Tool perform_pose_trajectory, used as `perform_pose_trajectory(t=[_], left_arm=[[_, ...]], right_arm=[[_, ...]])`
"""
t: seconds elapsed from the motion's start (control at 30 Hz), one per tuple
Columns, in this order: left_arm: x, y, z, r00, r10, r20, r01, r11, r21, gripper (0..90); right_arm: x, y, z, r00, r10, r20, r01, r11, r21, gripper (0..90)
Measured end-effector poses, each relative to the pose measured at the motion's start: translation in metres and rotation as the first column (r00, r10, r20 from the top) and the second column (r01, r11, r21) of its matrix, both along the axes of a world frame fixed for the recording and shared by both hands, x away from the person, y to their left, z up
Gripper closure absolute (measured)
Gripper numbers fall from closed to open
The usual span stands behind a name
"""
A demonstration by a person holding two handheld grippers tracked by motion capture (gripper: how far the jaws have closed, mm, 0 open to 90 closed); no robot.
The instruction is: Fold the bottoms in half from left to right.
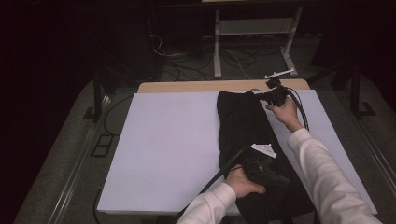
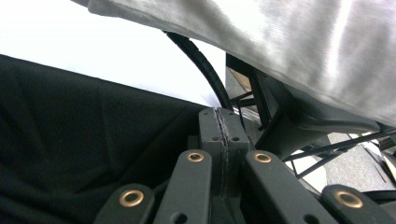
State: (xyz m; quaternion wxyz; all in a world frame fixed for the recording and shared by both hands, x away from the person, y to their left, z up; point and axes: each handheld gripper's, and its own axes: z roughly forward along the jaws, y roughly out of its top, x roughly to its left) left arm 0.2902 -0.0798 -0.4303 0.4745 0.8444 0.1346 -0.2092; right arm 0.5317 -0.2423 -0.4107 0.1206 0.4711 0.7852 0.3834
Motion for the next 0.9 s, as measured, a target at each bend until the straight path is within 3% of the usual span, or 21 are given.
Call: perform_pose_trajectory(t=[0.9], left_arm=[[0.007, -0.046, -0.011, 0.9995, -0.007, -0.032, 0.009, 0.9970, 0.076, 89.0]], right_arm=[[-0.002, -0.009, -0.007, 0.9999, 0.011, -0.004, -0.011, 1.000, 0.011, 88.7]])
